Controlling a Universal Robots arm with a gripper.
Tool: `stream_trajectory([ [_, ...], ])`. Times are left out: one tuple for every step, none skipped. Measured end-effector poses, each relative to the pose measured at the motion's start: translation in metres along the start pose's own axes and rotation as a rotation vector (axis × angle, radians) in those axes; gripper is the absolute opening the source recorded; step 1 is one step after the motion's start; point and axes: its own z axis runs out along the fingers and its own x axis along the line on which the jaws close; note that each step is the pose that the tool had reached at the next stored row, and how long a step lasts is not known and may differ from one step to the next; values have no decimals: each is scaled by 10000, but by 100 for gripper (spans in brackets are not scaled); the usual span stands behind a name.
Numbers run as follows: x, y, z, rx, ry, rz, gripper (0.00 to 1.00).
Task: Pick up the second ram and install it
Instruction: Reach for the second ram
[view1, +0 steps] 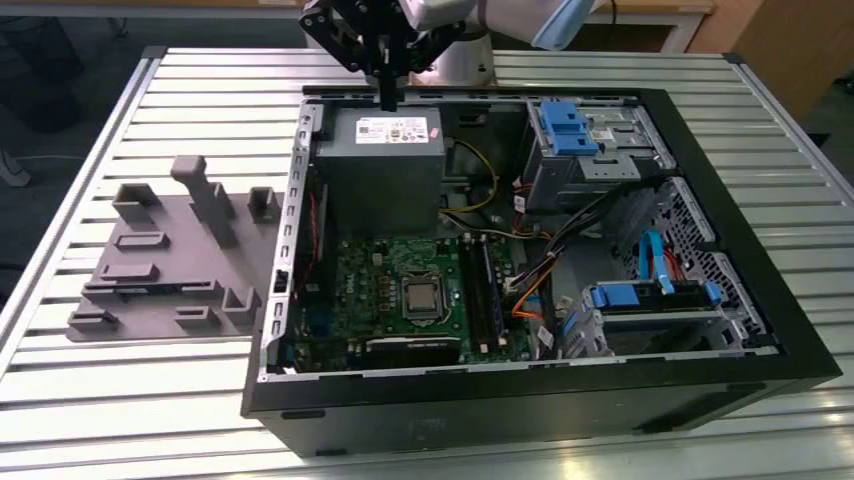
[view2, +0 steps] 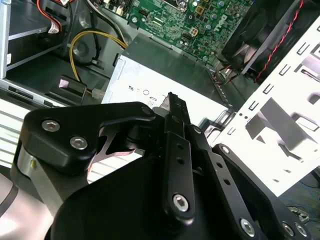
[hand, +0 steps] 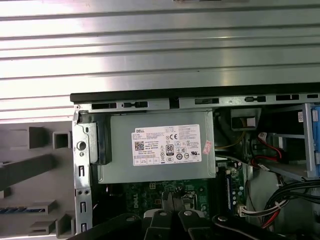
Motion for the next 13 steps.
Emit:
stream_trajectory([
  [8, -1, 0, 0, 0, 0, 11],
  [17, -1, -1, 1, 1, 0, 11],
  [27, -2, -1, 0, 0, -1, 11],
  [36, -3, -1, 0, 0, 0, 11],
  [45, -3, -1, 0, 0, 0, 11],
  [52, -4, -1, 0, 0, -1, 11],
  [58, -4, -1, 0, 0, 0, 11],
  [65, -5, -1, 0, 0, 0, 11],
  [72, -5, -2, 0, 0, 0, 11],
  [77, -5, -2, 0, 0, 0, 11],
  [83, -6, -2, 0, 0, 0, 11],
  [89, -6, -2, 0, 0, 0, 11],
  [94, -7, -2, 0, 0, 0, 11],
])
